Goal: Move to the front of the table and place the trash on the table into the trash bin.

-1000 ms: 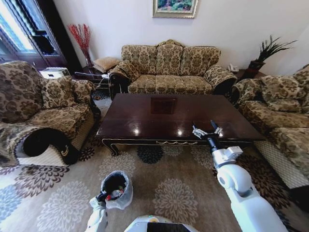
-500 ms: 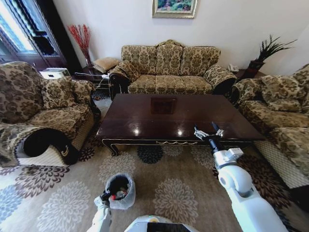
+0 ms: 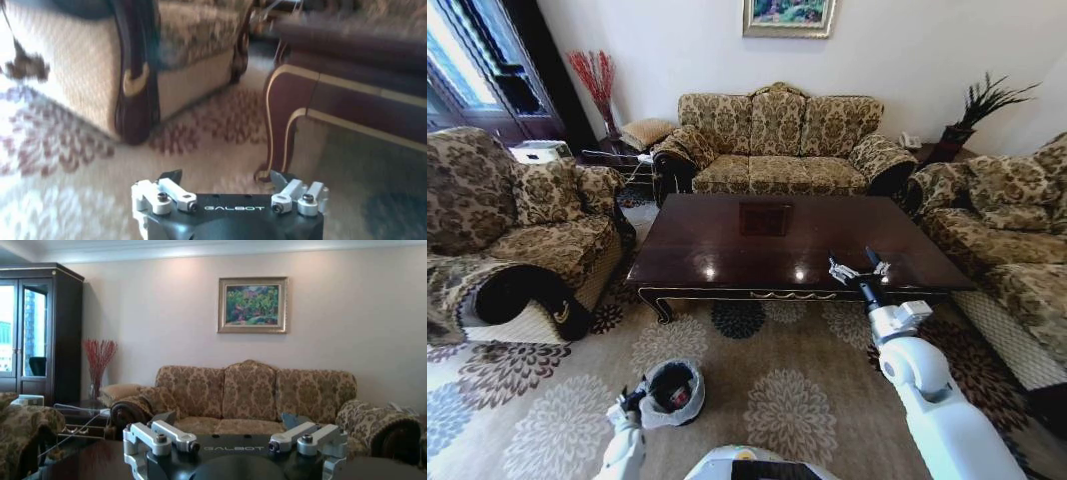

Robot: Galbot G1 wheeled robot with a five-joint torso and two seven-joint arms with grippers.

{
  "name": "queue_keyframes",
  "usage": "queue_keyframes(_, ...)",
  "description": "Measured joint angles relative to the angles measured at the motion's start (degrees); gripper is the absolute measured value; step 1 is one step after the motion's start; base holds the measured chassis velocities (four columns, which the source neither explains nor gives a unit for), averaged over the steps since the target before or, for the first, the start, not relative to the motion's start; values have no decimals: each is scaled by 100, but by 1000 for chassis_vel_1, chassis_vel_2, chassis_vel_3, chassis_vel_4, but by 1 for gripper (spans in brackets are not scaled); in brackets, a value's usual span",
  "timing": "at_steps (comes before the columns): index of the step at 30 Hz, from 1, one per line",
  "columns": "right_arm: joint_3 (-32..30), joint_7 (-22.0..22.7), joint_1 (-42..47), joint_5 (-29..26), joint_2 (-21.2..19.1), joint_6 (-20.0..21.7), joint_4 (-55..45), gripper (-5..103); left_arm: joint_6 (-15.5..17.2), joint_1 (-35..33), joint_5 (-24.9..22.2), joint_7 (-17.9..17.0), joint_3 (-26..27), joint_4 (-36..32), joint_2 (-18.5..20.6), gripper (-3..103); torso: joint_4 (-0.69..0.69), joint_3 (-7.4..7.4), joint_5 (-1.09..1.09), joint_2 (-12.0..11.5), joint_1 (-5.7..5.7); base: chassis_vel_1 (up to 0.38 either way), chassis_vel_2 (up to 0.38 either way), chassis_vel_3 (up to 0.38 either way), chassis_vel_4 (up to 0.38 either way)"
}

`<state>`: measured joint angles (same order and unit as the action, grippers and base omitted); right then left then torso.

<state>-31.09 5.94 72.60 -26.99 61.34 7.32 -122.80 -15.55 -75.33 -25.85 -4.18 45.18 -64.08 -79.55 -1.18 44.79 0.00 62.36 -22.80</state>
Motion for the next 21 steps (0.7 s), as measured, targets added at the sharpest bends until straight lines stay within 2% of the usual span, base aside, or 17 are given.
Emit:
queue_keyframes(1, 0, 0, 4, -1, -1, 1, -6, 100, 13, -28, 12, 2, 21, -79, 5, 92, 0, 0, 0, 0, 0, 0, 0, 0, 0)
queue_keyframes(2, 0, -1, 11, -2, -4, 8, -32, 100, 83, -139, 57, 7, 107, -434, 10, 96, -1, 0, -2, 0, 0, 0, 0, 0, 0)
queue_keyframes(4, 0, -2, 13, -2, -4, 12, -41, 100, 130, -180, 82, 11, 149, -601, 2, 96, -1, 0, -2, 0, 0, 0, 0, 0, 0)
queue_keyframes(6, -2, -23, 52, 12, 5, 19, -82, 100, 399, -443, 276, 74, 370, -1606, -128, 100, 0, 0, -1, 0, 0, 0, 0, 0, 0)
queue_keyframes(7, -2, -23, 52, 12, 5, 19, -82, 100, 399, -443, 276, 74, 370, -1606, -128, 100, 0, 0, -1, 0, 0, 0, 0, 0, 0)
queue_keyframes(10, -19, -108, 238, 153, 76, 20, -113, 100, 615, -1003, 508, 82, 524, -3203, -342, 100, 1, 0, 2, 0, 0, 0, 0, 0, 0)
queue_keyframes(11, -19, -108, 238, 153, 76, 20, -113, 100, 615, -1003, 508, 82, 524, -3203, -342, 100, 1, 0, 2, 0, 0, 0, 0, 0, 0)
queue_keyframes(13, -10, -159, 435, 310, 169, 133, -145, 100, 1047, -1491, 528, 35, 498, -4601, -696, 100, 0, 0, 0, 0, 0, 0, 0, 0, 0)
queue_keyframes(14, -10, -159, 435, 310, 169, 133, -145, 100, 1047, -1491, 528, 35, 498, -4601, -696, 100, 0, 0, 0, 0, 0, 0, 0, 0, 0)
queue_keyframes(16, 72, -236, 516, 517, 251, 139, -113, 100, 1481, -1759, 800, -2, 300, -5709, -1106, 100, 0, -1, 2, 1, 2, 0, 0, 0, 0)
queue_keyframes(18, 103, -252, 515, 608, 269, 99, -77, 100, 1530, -1776, 983, -11, 243, -5924, -1188, 100, 0, -1, 0, 1, 2, 0, 0, 0, 0)
queue_keyframes(19, 153, -270, 490, 792, 315, 32, 0, 100, 1530, -1761, 1435, -41, 144, -6179, -1261, 100, 0, 0, 4, 1, 1, 0, 0, 0, 0)
queue_keyframes(20, 172, -275, 476, 849, 328, 13, 23, 100, 1492, -1745, 1649, -44, 106, -6236, -1270, 100, 0, 0, 4, 1, 1, 0, 0, 0, 0)
queue_keyframes(21, 172, -275, 476, 849, 328, 13, 23, 100, 1492, -1745, 1649, -44, 106, -6236, -1270, 100, 0, 0, 4, 1, 1, 0, 0, 0, 0)
